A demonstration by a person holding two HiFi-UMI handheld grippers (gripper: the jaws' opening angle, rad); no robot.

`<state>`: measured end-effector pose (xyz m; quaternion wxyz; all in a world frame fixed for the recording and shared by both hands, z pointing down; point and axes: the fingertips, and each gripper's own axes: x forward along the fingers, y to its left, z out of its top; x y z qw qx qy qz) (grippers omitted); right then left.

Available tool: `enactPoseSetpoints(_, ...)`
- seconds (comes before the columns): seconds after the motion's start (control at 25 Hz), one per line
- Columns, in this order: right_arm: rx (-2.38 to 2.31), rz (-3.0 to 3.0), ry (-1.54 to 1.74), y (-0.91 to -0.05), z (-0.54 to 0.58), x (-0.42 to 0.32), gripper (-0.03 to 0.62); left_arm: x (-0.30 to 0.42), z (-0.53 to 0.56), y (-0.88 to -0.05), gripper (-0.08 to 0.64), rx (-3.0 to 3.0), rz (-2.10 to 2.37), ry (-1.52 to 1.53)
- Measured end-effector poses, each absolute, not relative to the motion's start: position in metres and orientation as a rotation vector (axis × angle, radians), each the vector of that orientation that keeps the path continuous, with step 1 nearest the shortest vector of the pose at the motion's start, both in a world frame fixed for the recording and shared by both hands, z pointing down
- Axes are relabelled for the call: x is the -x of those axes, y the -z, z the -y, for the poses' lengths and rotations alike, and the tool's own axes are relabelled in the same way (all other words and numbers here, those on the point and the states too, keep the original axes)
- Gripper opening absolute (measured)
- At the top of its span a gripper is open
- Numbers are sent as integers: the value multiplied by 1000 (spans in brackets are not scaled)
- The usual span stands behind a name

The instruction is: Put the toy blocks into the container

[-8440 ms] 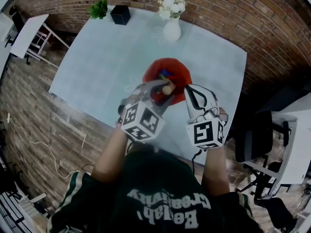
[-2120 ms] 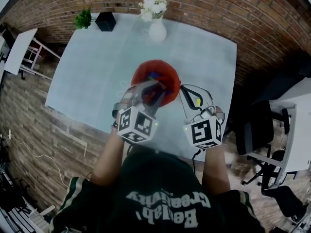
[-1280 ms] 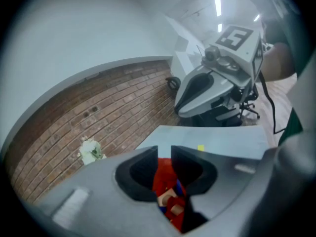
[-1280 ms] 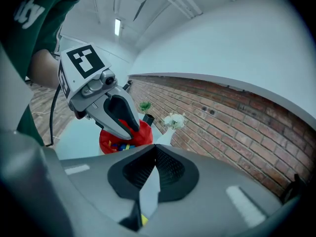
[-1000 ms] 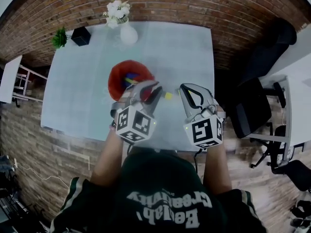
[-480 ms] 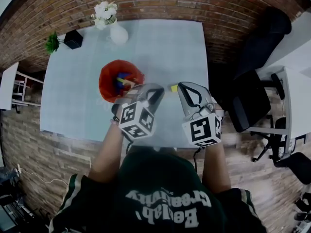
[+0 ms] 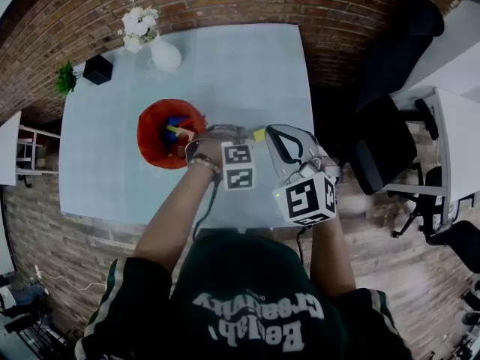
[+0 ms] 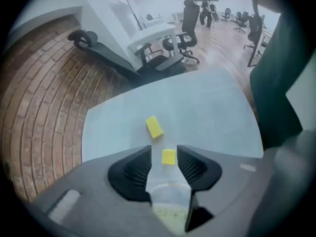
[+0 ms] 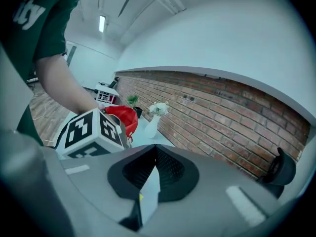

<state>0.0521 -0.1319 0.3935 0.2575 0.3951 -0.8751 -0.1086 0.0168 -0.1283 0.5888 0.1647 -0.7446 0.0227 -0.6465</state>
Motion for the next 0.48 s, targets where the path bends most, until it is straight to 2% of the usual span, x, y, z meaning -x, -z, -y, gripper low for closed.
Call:
enactPoseSetpoints(0.24,-1080,2370,270,-400,141,-60,6,0,135,-630,190,1878,84,2128)
enactPoseSetpoints(0.48,-1083,2368,258,-404,149,-61,6,8,141,-660,204,1741,168,2236)
